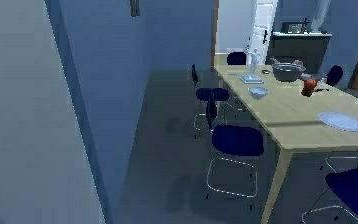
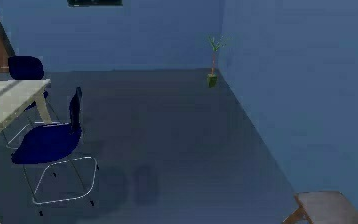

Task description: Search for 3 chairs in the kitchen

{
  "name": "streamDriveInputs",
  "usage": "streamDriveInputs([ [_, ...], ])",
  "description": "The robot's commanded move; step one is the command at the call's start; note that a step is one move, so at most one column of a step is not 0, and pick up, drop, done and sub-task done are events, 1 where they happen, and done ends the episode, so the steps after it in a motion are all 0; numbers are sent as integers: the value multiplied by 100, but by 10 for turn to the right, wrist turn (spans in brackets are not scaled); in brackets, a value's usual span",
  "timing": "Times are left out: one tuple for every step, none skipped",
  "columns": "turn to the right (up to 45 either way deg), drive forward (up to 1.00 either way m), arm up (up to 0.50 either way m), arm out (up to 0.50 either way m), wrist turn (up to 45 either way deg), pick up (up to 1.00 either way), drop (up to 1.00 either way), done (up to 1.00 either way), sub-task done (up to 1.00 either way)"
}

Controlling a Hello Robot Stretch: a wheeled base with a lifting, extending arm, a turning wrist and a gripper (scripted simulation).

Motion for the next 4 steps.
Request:
streamDriveInputs([
  [-30,0,0,0,0,0,0,0,0],
  [-450,0,0,0,0,0,0,0,0],
  [-450,0,0,0,0,0,0,0,0],
  [-450,0,0,0,0,0,0,0,0],
])
